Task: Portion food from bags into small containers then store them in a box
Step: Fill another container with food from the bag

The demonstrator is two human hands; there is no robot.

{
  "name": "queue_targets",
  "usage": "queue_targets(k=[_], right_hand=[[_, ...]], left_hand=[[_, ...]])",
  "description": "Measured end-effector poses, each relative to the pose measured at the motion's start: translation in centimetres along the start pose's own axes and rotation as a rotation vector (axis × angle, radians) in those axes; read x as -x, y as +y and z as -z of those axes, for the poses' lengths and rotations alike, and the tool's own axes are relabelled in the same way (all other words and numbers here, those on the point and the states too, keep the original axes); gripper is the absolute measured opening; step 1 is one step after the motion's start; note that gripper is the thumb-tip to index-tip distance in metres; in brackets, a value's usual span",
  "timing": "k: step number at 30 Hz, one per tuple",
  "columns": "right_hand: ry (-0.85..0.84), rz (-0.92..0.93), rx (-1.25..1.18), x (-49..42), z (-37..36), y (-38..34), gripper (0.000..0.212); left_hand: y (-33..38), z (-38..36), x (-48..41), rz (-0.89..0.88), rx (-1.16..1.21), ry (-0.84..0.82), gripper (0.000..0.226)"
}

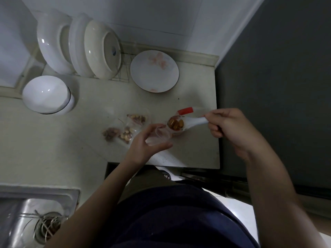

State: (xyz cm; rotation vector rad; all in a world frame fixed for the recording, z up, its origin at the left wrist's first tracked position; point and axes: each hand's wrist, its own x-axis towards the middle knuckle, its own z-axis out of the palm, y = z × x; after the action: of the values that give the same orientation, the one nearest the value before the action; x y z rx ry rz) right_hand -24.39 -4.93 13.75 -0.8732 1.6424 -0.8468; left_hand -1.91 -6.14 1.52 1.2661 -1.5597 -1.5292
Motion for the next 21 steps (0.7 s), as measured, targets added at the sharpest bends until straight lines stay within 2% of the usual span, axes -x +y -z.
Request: queue_targets(k=[7,9,11,15,21], right_hand=[[-0.045,0.164,0.372,0.7,-2.0,-0.3,0.037],[-0.076,0.234,0.482,1.0,-2.3,-0.4,0.034],[-0.105,0.319,0.577,1.4,-2.8,-0.7,0.021],[-0.145,0.497,0.705,2.3,-3.7,-1.6,0.024],[-0.159,0.508,0.777,2.6,-4.0,-1.6,0.026]], left_hand=[[1.2,0.0,0.6,-0.051,0.057,0.009,0.055],[1.4,-0.1,0.7,-0.039,0.078,0.016,0.051],[1.5,-0.2,0.8,-0.041,0.081,0.028,0.047],[1.7,-0.3,1.0,-0.062,0.11,0.024,0.047],[1.8,-0.4,1.2,-0.083,0.099,0.047,0.042]])
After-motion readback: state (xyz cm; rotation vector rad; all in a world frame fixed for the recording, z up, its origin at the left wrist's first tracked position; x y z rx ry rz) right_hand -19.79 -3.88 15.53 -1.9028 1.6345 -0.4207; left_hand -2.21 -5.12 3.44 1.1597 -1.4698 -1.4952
